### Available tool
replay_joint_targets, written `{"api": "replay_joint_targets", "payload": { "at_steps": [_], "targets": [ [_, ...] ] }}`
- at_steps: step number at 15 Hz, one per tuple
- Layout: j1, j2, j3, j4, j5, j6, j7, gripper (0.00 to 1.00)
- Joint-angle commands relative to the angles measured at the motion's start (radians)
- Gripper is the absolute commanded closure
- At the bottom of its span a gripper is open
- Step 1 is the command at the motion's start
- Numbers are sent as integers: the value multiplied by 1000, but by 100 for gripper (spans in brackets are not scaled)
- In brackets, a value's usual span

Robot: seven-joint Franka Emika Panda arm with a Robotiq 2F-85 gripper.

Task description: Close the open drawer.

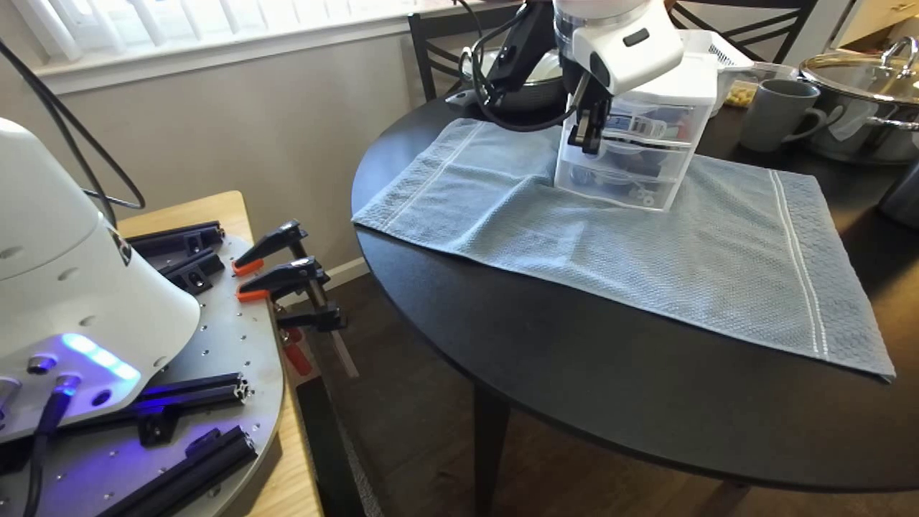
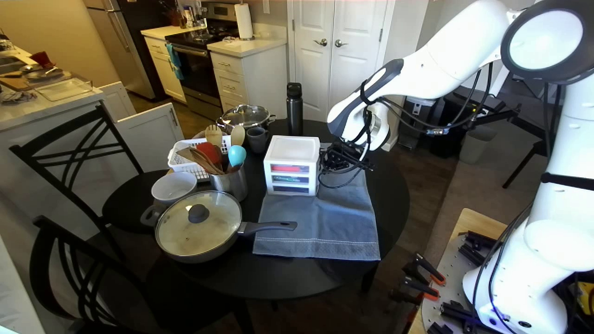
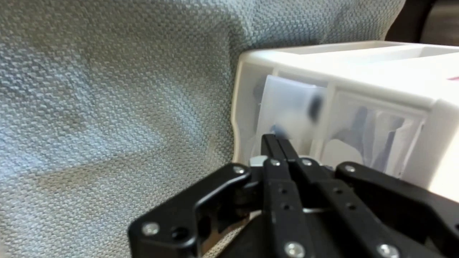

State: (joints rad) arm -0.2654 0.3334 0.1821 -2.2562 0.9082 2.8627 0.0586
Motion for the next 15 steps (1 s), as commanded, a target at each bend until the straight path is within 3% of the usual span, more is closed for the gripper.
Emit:
{"api": "replay_joint_targets", "payload": {
  "at_steps": [1,9,15],
  "targets": [
    [-87,-25,67,-9,167,4,-194,96],
    [-143,-47,88,-7,310,-15,-407,96],
    [-145,-25,96,7,366,-22,-471,96]
  ]
}}
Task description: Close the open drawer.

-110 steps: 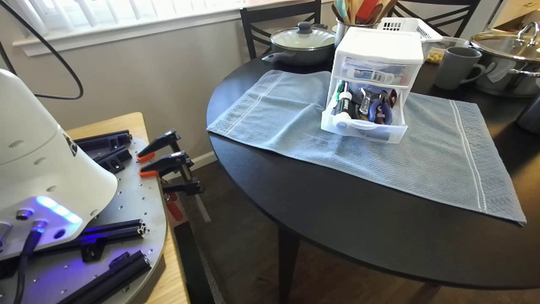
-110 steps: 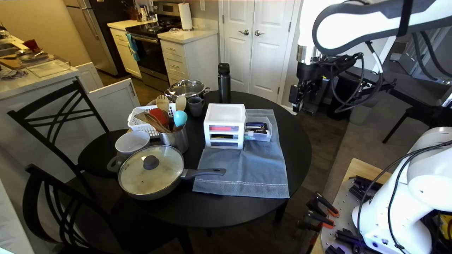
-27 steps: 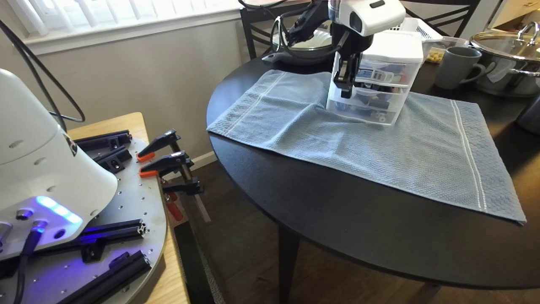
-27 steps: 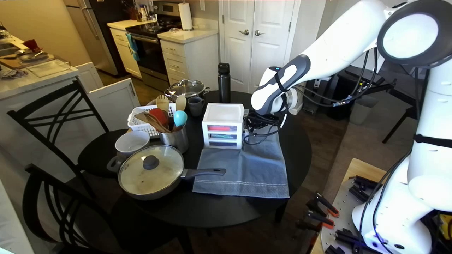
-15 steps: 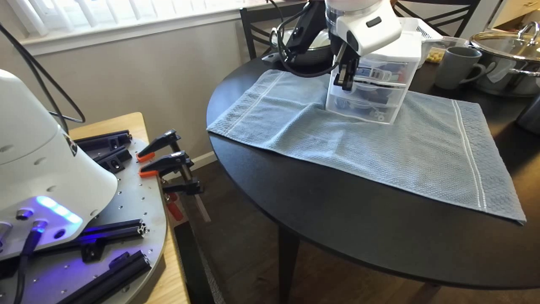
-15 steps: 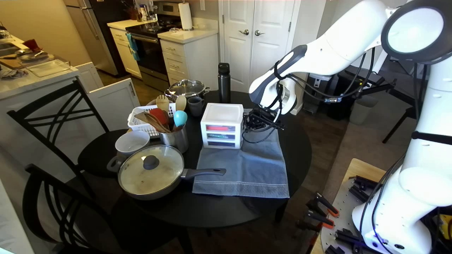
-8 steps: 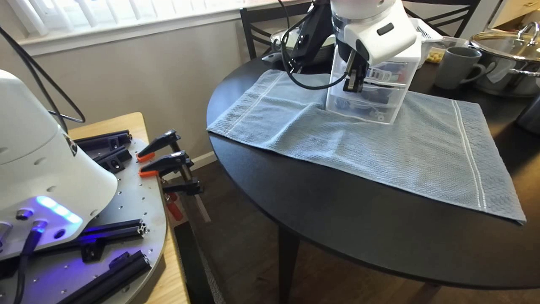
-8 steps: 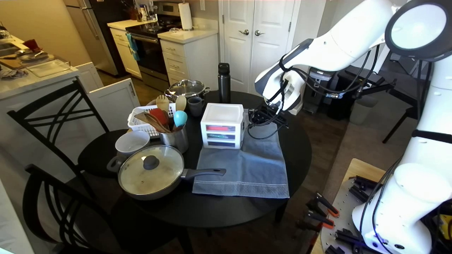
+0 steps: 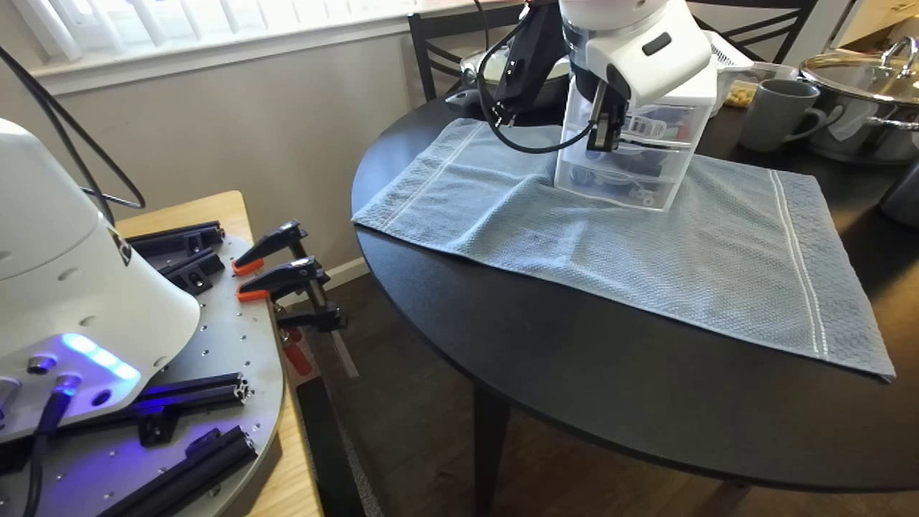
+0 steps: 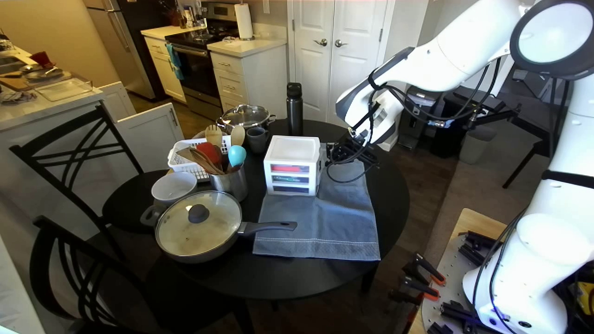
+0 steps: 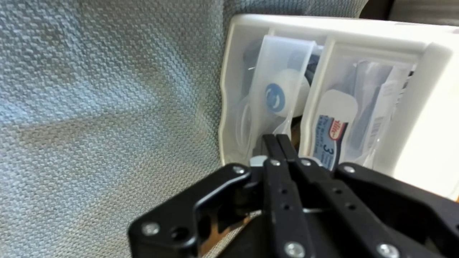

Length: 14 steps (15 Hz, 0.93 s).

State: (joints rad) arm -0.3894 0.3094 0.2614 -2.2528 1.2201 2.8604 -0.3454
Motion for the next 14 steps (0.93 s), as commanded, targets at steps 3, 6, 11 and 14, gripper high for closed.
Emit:
{"api": "replay_joint_targets", "payload": {
  "at_steps": [3,6,11,14],
  "targets": [
    [-22,4,26,11,101,-22,-113,96],
    [-20,11,34,15,150,-24,-161,96],
    [-12,45,34,21,181,-12,-190,96],
    [-11,59,36,34,205,-6,-209,96]
  ]
}}
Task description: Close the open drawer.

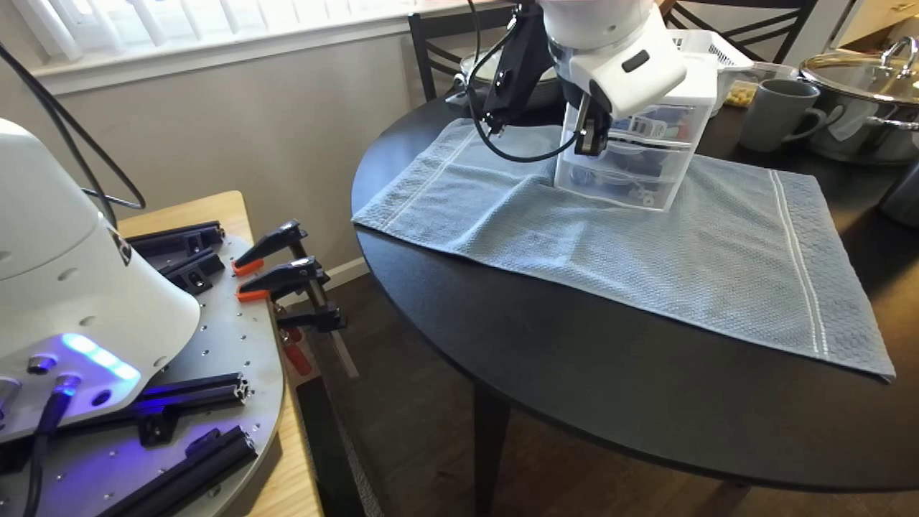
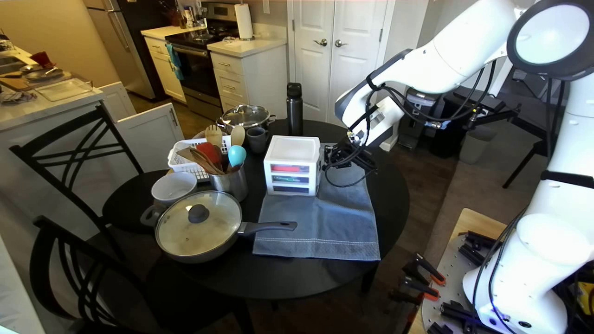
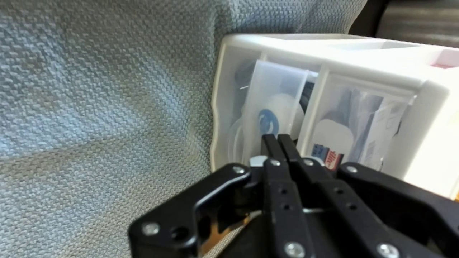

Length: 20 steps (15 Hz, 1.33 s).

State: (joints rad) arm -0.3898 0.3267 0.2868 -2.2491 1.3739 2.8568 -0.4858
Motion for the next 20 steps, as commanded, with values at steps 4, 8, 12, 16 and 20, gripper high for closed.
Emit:
{"api": "replay_joint_targets", "payload": {
  "at_steps": [4,8,12,16,20],
  "targets": [
    [1,64,15,52,48,2,-80,96],
    [5,78,15,66,30,5,-73,96],
    [5,51,0,30,-13,2,-44,96],
    [3,-24,-22,-46,-126,-23,-13,96],
    [30,-99,-87,-141,-388,-47,113,96]
  ]
}}
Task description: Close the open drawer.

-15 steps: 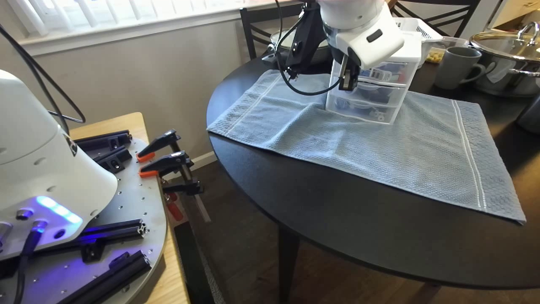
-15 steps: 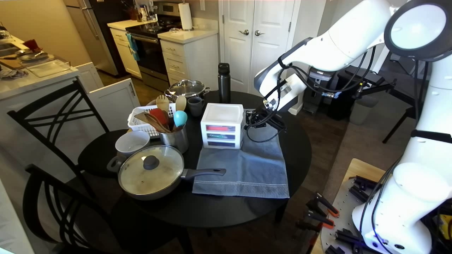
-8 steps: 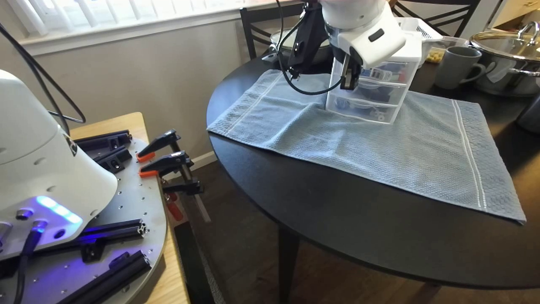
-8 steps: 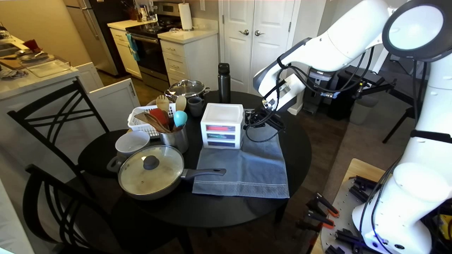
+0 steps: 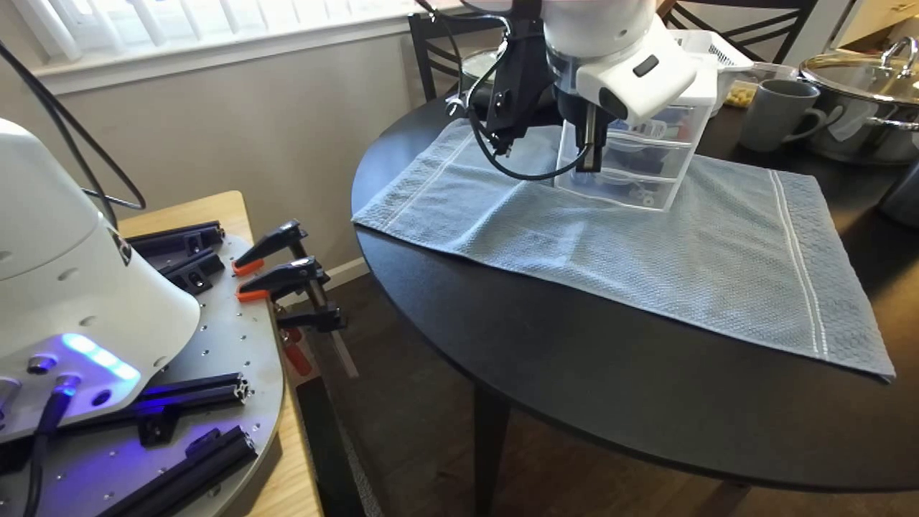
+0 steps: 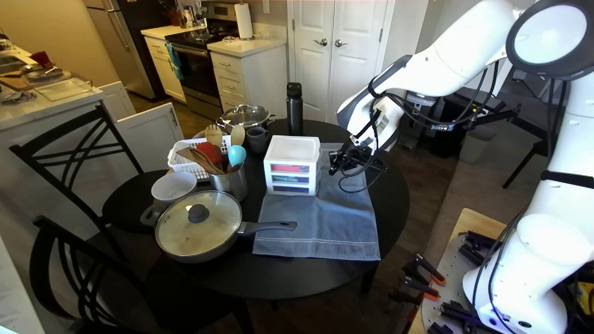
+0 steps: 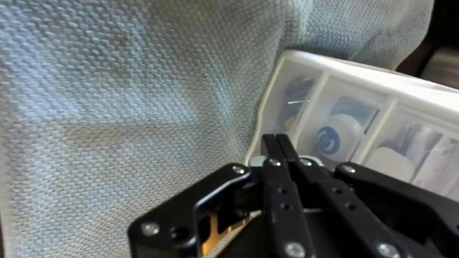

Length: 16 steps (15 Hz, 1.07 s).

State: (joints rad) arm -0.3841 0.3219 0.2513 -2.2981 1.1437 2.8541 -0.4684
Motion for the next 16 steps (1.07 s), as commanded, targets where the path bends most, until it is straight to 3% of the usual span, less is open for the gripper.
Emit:
{"api": "replay_joint_targets", "payload": {
  "at_steps": [1,3,4,9,16],
  "targets": [
    [37,-119,-80,-112,-241,-46,147,96],
    [55,-163,-130,-135,-391,-68,236,96],
    [119,-187,-209,-138,-445,-93,270,96],
    [174,-286,-337,-122,-775,-200,460,96],
    [201,-390,-372,-100,-904,-328,531,96]
  ]
}}
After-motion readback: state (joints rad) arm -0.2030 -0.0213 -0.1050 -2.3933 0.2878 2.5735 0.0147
